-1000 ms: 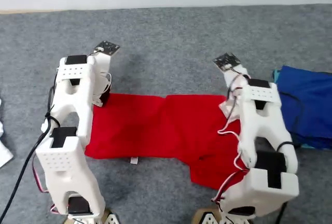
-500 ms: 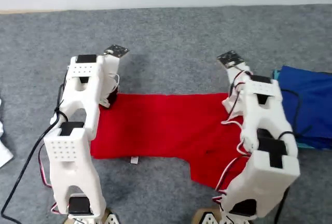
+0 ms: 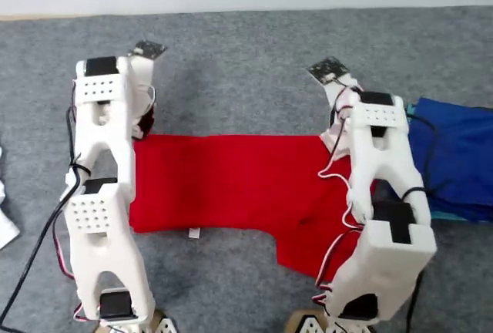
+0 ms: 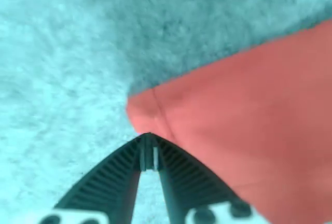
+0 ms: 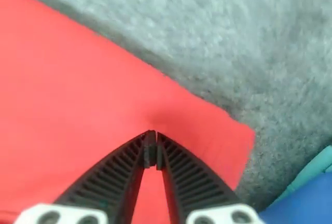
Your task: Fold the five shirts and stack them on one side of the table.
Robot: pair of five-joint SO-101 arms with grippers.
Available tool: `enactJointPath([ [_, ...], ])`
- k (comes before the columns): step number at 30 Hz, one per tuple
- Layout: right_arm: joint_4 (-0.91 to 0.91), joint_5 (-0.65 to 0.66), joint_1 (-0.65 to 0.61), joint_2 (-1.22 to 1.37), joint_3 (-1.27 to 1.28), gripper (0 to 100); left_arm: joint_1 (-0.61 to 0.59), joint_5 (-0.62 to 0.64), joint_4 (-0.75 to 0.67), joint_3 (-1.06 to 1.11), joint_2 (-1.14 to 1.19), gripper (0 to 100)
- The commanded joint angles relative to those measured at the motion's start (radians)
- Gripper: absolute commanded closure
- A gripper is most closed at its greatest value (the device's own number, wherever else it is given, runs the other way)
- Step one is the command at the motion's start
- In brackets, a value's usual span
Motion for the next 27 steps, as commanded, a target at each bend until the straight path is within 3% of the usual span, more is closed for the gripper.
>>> enactJointPath([
  [1, 0.097, -0.011, -0.044, -0.015, -0.126, 98.8, -0.008, -0.006, 0.034, -0.096, -0.017, 100],
  [14, 0.656, -0.087, -0.101, -0.013, -0.288, 98.8, -0.008, 0.044, 0.032, -0.056, -0.219, 100],
  [27, 0.467, -0.089, -0.245, -0.137, 0.219, 98.8, -0.012, 0.110, 0.032, 0.010, -0.256, 100],
])
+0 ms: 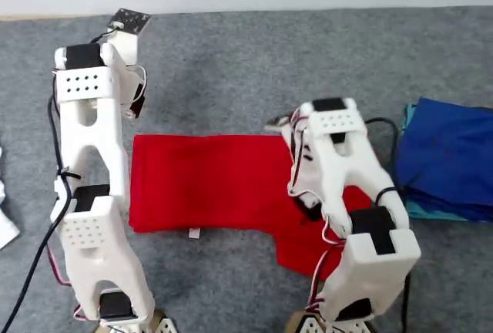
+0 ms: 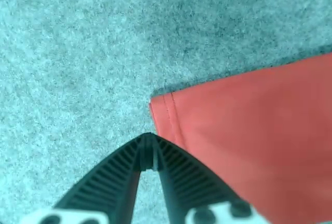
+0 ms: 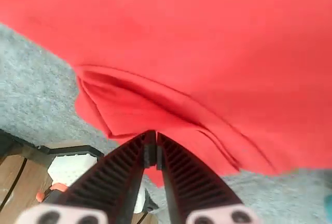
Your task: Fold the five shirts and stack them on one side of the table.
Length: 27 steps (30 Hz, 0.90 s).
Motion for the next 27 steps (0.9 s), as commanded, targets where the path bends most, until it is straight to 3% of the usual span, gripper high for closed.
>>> enactJointPath([
  [1, -0.035, -0.005, -0.035, -0.073, 0.063, 98.8, -0.009, 0.008, 0.025, -0.005, -0.071, 100],
  [16, 0.120, -0.032, -0.130, -0.372, 0.126, 98.8, -0.003, 0.005, 0.020, 0.005, -0.071, 100],
  [27, -0.117, 0.021, -0.051, -0.214, 0.097, 98.8, -0.009, 0.003, 0.008, 0.047, -0.075, 100],
])
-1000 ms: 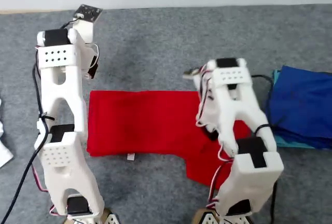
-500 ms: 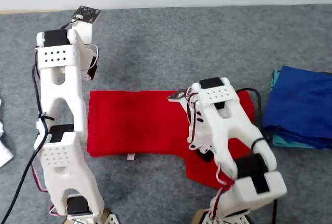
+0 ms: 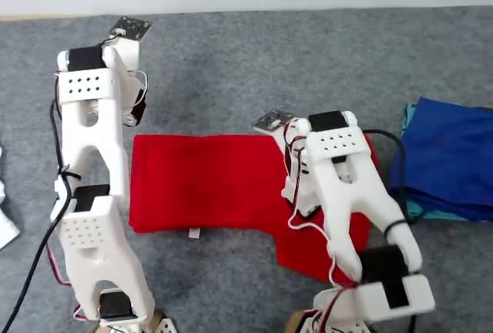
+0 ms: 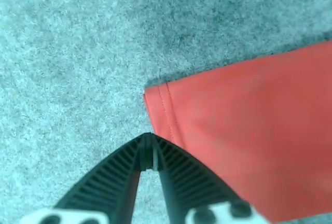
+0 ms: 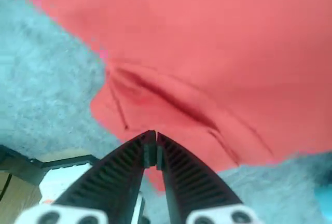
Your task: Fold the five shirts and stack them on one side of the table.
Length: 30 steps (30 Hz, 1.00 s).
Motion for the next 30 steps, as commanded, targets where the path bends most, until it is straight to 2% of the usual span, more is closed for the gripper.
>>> enactJointPath([
  [1, -0.048, 0.021, 0.008, 0.073, -0.057, 98.8, -0.006, 0.002, 0.005, -0.004, -0.077, 100],
  [7, -0.087, 0.021, 0.033, 0.213, -0.035, 98.8, -0.006, 0.002, 0.005, -0.004, -0.080, 100],
  [11, -0.053, 0.017, 0.019, 0.199, 0.048, 98.7, -0.006, 0.002, 0.006, -0.004, -0.080, 100],
  [20, -0.045, -0.069, -0.168, -0.025, 0.285, 98.7, 0.000, 0.002, 0.000, -0.010, -0.072, 100],
  [26, -0.021, -0.035, -0.119, -0.051, 0.216, 98.7, 0.000, -0.018, 0.000, -0.010, -0.078, 100],
  [30, 0.064, -0.032, -0.101, -0.051, 0.064, 98.7, 0.000, -0.023, 0.008, -0.022, -0.081, 100],
])
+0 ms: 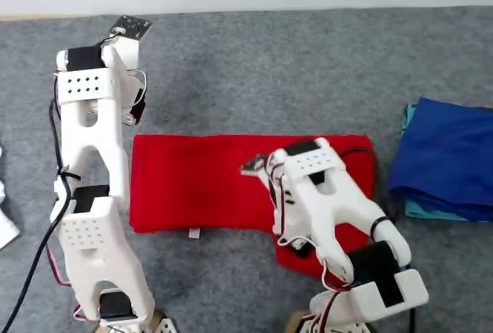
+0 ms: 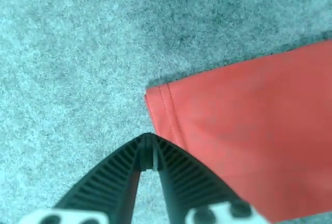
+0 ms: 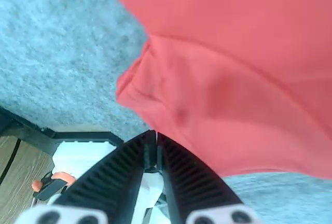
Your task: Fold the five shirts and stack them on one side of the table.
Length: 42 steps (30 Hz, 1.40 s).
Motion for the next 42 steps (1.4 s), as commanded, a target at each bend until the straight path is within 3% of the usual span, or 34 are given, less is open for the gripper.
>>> enactJointPath([
  [1, 0.085, 0.005, 0.018, -0.050, -0.169, 98.7, 0.000, -0.008, 0.017, -0.030, -0.074, 100],
  [9, 0.211, 0.002, 0.028, -0.108, -0.293, 98.7, 0.008, -0.002, 0.023, -0.012, -0.187, 100],
  [16, 0.203, 0.009, 0.036, -0.364, -0.117, 98.7, 0.011, 0.017, 0.021, 0.154, -0.344, 100],
  [20, 0.165, 0.014, 0.130, -0.473, 0.011, 98.7, -0.008, 0.078, 0.021, 0.265, -0.408, 100],
  [26, 0.087, 0.138, 0.211, -0.550, 0.117, 98.8, -0.074, 0.147, 0.021, 0.435, -0.509, 100],
  [30, 0.002, 0.144, 0.199, -0.553, 0.178, 98.8, -0.132, 0.150, 0.021, 0.559, -0.557, 100],
  [34, -0.035, 0.137, 0.090, -0.562, 0.238, 97.8, -0.212, 0.146, 0.018, 0.642, -0.624, 100],
  [42, -0.035, 0.135, -0.053, -0.562, 0.255, 80.4, -0.244, 0.146, 0.012, 0.777, -0.792, 100],
])
